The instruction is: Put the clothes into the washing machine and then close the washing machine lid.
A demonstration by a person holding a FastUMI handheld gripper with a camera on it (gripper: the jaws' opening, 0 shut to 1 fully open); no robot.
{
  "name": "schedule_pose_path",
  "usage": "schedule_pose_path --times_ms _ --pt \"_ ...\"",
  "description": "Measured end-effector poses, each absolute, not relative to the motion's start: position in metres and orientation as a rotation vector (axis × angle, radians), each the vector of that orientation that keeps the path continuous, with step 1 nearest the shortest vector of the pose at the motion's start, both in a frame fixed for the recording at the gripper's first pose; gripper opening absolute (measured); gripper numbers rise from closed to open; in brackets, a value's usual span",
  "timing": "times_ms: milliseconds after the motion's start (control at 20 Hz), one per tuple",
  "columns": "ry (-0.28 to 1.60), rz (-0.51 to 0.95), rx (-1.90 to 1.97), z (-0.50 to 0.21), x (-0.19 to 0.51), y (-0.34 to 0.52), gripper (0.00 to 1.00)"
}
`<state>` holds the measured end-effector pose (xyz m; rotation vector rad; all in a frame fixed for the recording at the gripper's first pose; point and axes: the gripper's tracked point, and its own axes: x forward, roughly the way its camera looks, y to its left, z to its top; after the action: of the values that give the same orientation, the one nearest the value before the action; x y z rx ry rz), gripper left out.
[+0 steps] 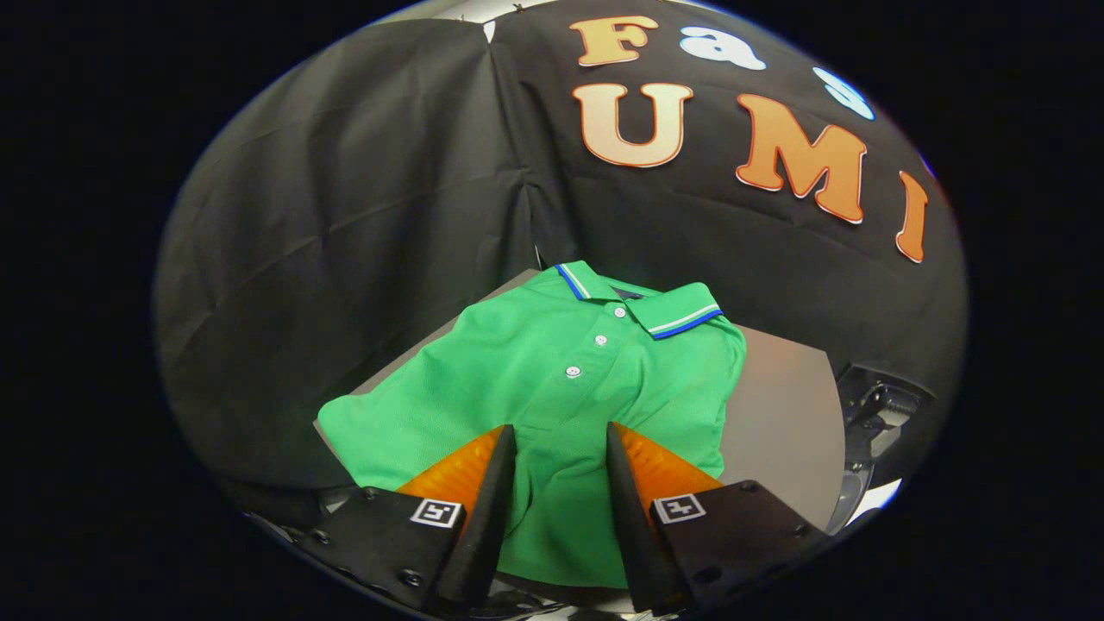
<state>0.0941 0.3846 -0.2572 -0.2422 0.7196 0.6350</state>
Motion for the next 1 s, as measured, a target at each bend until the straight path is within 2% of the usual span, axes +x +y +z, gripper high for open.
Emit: schedule_pose_path --times_ms 100,150,350,650,1000 --pt "0.703 0.649 -0.23 -0.259 0.095 0.384 0.48" --pt "0.702 0.659 -0.214 -0.26 0.096 0.384 0.46" --pt "0.643 0.693 -0.09 -0.251 0.094 0.381 0.18" --pt "0.456 0.697 0.106 -0.214 0.102 0.364 0.17" --pt "0.266 0.721 0.159 -0.122 0.104 0.314 0.17"
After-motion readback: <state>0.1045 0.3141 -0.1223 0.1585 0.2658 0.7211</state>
